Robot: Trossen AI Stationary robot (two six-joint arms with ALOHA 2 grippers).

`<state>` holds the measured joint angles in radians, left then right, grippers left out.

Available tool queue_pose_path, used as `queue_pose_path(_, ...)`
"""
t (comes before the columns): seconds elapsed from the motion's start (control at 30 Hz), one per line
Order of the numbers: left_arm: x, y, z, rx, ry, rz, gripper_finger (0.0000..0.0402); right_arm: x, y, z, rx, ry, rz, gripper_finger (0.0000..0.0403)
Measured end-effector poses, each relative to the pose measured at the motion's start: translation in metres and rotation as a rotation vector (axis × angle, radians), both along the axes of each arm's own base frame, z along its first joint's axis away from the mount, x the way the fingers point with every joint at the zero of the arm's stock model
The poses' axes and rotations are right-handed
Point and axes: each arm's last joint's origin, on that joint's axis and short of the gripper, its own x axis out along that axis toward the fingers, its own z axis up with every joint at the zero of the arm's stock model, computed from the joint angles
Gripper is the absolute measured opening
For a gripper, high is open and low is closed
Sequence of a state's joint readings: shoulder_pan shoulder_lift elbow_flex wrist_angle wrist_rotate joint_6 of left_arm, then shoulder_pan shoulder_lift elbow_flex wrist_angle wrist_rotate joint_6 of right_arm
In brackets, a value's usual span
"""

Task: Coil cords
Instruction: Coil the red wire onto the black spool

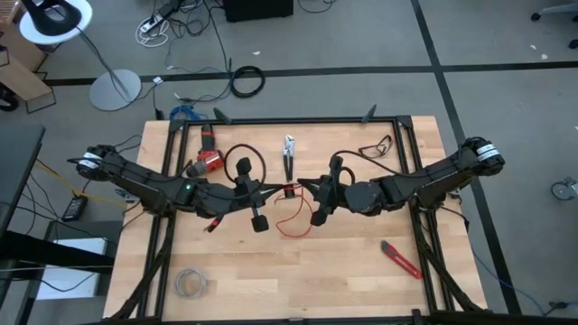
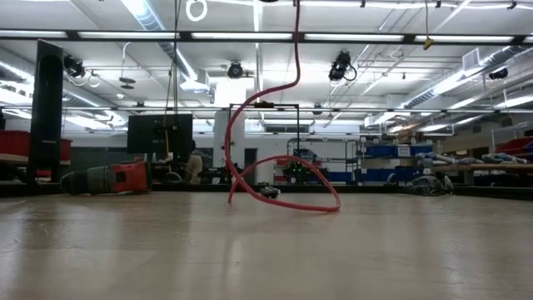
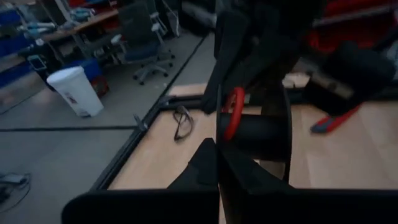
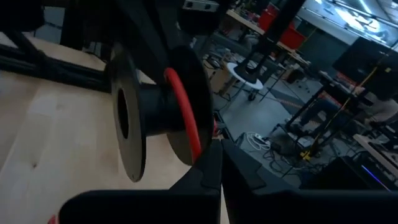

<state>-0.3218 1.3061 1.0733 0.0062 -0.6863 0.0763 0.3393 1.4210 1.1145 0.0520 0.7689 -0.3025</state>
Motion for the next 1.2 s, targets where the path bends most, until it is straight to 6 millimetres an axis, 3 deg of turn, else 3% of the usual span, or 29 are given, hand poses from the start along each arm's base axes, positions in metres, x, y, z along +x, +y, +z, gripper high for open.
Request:
queue_pose_path(0.23, 0.002, -0.001, 0.008, -0.013, -0.131, -0.006, 0.0, 0.001, 0.0, 0.002, 0.021, -0.033, -0.011, 0.0)
queue_pose_path(0.5, -0.007, 0.003, -0.023, -0.045, -0.402, -0.043, 0.0, 0.003, 0.001, 0.006, 0.048, -0.086, 0.002, 0.0)
queue_pose_path(0.8, -0.035, 0.012, -0.059, -0.075, -0.632, -0.058, 0.0, 0.003, 0.001, 0.014, 0.019, -0.149, -0.004, 0.0)
queue_pose_path(0.97, -0.049, 0.015, -0.067, -0.054, -0.736, -0.107, 0.0, 0.004, 0.001, 0.02, 0.006, -0.194, 0.01, 0.0)
queue_pose_path(1.07, -0.055, 0.016, -0.068, -0.024, -0.774, -0.14, 0.0, 0.004, 0.003, 0.023, 0.01, -0.224, 0.069, 0.0001)
queue_pose_path(1.2, -0.058, 0.016, -0.07, 0.016, -0.797, -0.184, 0.0, 0.007, 0.005, 0.029, 0.073, -0.299, 0.281, 0.0001)
